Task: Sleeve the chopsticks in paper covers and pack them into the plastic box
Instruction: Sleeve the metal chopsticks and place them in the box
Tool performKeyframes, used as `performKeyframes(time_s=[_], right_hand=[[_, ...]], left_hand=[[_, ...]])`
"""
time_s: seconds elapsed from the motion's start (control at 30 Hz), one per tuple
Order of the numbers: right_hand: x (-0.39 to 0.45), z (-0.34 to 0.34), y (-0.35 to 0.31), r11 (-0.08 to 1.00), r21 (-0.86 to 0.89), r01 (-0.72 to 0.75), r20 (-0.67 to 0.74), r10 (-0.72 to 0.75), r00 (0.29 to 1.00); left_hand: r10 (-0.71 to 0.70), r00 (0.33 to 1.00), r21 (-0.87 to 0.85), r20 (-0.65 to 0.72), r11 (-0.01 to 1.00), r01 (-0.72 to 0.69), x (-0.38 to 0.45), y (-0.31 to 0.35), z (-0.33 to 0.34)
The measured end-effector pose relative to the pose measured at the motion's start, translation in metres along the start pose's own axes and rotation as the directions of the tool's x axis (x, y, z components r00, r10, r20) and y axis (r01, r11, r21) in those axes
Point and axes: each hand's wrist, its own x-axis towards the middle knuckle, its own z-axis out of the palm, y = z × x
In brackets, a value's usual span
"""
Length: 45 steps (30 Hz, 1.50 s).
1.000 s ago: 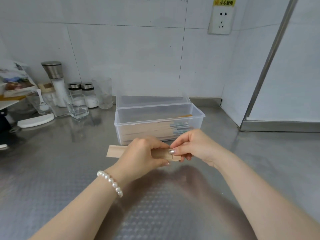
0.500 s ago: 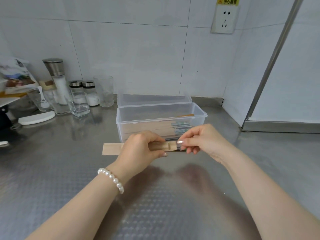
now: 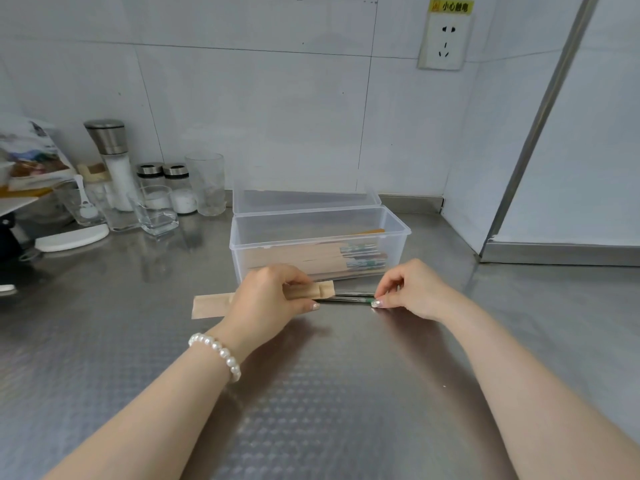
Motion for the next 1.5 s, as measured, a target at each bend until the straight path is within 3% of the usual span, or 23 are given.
performKeyframes(time_s=[0.3,0.4,0.5,0.6,0.73,0.83,0.93,1.17,1.5], right_hand=[[0.0,-0.003,0.001,0.997,0.045,0.066,-0.045,-0.064,0.997],[-0.003,-0.012,-0.001,0.952,0.291,0.09,-0.114,-0.059,0.992],[-0.005,-0.02,-0.001,0.804,0.58,0.131,-0.197,-0.018,0.98],[-0.006,-0.028,-0.001,0.586,0.792,0.17,-0.26,0.072,0.963],[-0.008,-0.04,0.003,0.361,0.903,0.232,-0.326,0.224,0.918],[-0.008,-0.047,0.007,0.264,0.926,0.27,-0.343,0.288,0.894],[-0.008,-0.048,0.009,0.261,0.926,0.272,-0.349,0.323,0.879],[-0.002,-0.046,0.013,0.414,0.862,0.293,-0.457,0.384,0.802],[0.0,-0.047,0.017,0.418,0.85,0.321,-0.503,0.464,0.729]], left_hand=[[-0.011,1.0,-0.005,-0.019,1.0,0.01,0.0,0.0,-0.002],[0.014,1.0,-0.016,0.004,1.0,-0.014,-0.001,0.003,-0.001],[0.031,0.999,-0.024,0.011,0.999,-0.03,-0.001,0.004,0.0],[0.034,0.999,-0.02,0.012,0.999,-0.034,-0.001,0.003,0.001],[0.029,0.999,-0.01,0.012,1.0,-0.029,0.0,0.001,0.001],[0.01,1.0,0.002,0.002,1.0,-0.01,0.0,-0.001,0.0],[-0.015,1.0,0.006,-0.02,1.0,0.015,0.001,-0.002,-0.002],[-0.024,1.0,-0.013,-0.016,1.0,0.023,0.004,-0.005,0.0],[0.013,1.0,-0.023,0.022,1.0,-0.012,0.004,-0.005,0.001]])
